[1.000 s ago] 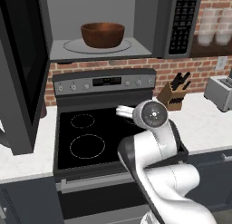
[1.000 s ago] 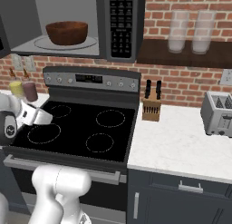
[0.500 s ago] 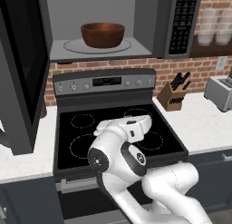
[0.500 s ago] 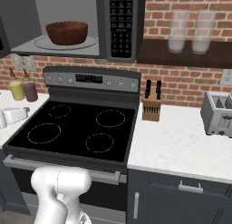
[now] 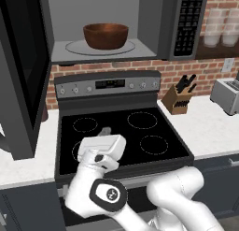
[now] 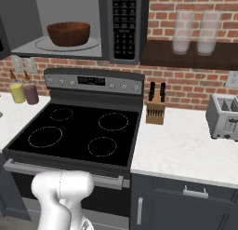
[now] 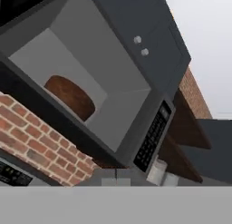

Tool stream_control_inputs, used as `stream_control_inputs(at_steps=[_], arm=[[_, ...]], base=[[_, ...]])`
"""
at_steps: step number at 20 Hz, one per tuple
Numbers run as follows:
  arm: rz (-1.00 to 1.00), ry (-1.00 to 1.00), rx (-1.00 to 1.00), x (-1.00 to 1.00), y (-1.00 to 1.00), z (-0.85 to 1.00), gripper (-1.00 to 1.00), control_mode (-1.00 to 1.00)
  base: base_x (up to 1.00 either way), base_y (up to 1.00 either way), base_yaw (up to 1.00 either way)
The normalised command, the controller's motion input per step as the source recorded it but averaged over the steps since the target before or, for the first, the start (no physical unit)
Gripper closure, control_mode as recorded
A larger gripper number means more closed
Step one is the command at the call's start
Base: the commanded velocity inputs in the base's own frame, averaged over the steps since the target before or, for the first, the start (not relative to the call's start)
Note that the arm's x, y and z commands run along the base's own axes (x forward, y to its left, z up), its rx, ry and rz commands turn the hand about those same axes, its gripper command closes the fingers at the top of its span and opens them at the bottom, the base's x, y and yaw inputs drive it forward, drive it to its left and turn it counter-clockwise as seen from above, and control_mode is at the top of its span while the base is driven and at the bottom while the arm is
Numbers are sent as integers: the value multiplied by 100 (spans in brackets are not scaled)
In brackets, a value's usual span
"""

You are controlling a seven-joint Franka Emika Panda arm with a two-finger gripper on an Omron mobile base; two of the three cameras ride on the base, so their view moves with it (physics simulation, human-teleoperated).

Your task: Open the microwave, place the bowl with waffle inside the microwave, then close the microwave door and turn it on.

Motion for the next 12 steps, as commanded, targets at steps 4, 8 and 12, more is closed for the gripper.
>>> stream_control_inputs(at_steps=[4,8,12], arm=[[0,-32,-13,0,98,0,100,-100],[0,-21,-13,5,100,0,100,-100],[0,-18,-13,2,100,1,100,-100]], base=[[0,0,0],[0,0,0],[0,0,0]])
